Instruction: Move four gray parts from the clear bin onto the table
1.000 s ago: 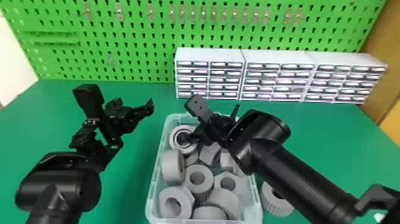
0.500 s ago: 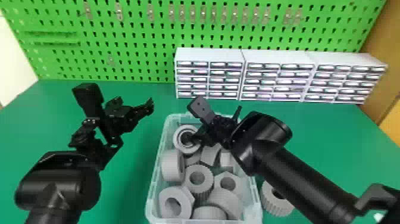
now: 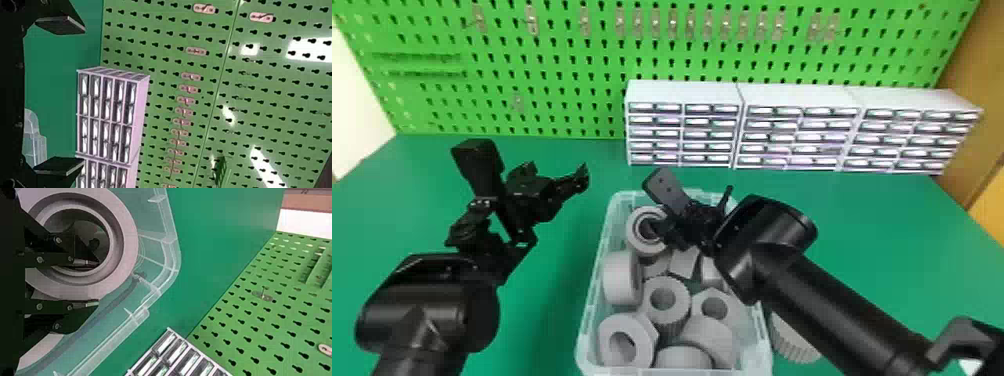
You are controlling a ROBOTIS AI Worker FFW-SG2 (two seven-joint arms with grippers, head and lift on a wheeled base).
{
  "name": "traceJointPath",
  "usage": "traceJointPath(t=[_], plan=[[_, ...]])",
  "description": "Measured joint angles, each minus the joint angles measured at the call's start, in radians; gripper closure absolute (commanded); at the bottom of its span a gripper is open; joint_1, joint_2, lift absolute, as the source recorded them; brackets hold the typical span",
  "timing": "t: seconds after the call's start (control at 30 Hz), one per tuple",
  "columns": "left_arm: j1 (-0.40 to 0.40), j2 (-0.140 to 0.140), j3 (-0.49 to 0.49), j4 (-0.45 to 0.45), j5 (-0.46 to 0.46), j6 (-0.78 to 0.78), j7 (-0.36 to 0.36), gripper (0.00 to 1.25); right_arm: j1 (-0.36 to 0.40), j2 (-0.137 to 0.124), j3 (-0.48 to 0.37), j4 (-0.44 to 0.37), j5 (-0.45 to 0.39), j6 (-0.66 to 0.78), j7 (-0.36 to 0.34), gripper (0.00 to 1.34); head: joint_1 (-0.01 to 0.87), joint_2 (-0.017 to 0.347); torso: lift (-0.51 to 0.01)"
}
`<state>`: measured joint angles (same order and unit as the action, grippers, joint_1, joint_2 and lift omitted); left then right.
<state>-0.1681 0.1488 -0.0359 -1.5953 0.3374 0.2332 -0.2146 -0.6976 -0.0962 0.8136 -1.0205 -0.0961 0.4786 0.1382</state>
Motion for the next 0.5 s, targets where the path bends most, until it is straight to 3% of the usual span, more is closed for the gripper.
traceJointPath(t=[0.5], plan=[[0.006, 0.000, 0.002, 0.000, 0.003, 0.000, -0.002, 0.11, 0.019, -0.007, -0.023, -0.039, -0.009, -0.003, -0.003, 1.27, 0.678, 0.034, -0.050]])
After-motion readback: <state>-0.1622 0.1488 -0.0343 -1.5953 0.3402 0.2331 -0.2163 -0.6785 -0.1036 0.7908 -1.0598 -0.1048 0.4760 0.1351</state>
